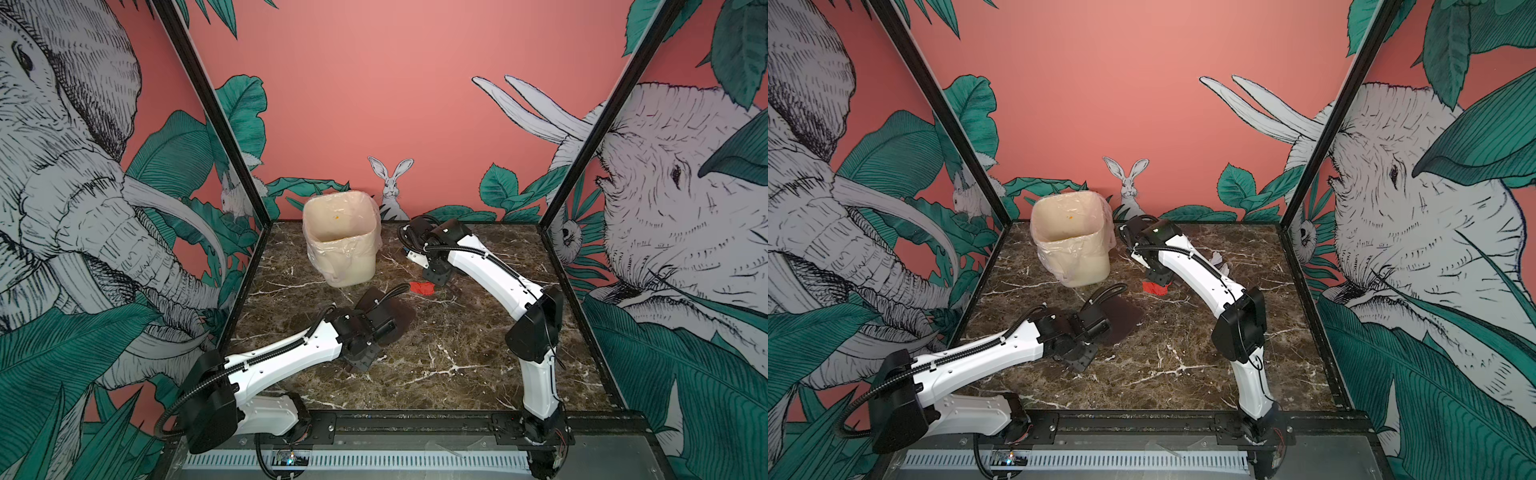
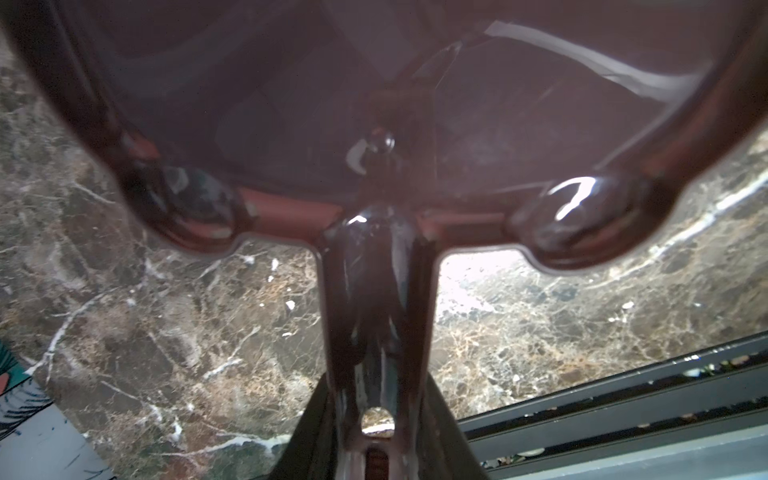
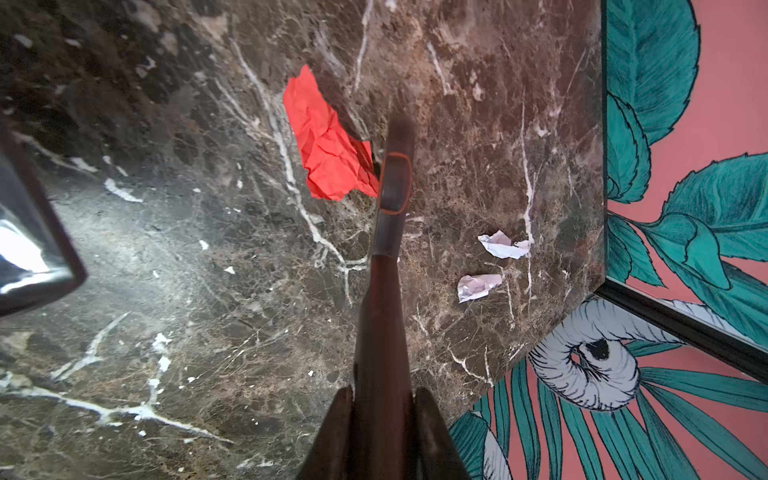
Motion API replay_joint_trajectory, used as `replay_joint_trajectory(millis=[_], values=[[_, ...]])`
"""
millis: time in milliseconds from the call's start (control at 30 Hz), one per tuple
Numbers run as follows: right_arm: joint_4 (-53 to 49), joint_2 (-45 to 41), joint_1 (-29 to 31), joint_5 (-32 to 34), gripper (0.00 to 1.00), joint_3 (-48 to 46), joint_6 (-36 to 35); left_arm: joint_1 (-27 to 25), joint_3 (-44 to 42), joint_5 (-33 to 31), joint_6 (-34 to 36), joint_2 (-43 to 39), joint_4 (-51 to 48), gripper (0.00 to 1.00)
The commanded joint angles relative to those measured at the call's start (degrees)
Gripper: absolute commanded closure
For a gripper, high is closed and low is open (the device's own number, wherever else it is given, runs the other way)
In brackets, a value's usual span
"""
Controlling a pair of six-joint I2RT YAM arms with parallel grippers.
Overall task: Sweep away the paper scraps from the table
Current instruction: 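Place the brush behind the red scrap with the right gripper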
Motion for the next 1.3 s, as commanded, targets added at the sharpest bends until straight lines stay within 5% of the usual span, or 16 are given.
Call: replay_joint_trajectory(millis=[0,433,833,1267], values=[[-3.51,-3.23,1.82,-3.58,1.00,0.85,0.10,-0.90,-1.35,1.02,-2.38,0.83,1.67,1.00],[7.48,-2.09,2.46,5.48,1.00,-0.05,-3.39,-1.61,-3.44,2.08,-3.75,2.79,4.07,1.00],[10.40,2.35,5.16,3.99,1.00,1.70,-12.37,-2.51,-5.99,2.90,-6.96,-0.37,1.54,1.00],[2.72,0.20,9.59,-1.71,1.00,1.09,-12.12,-3.56,-5.70,4.35,-5.87,2.66,0.95,1.00]])
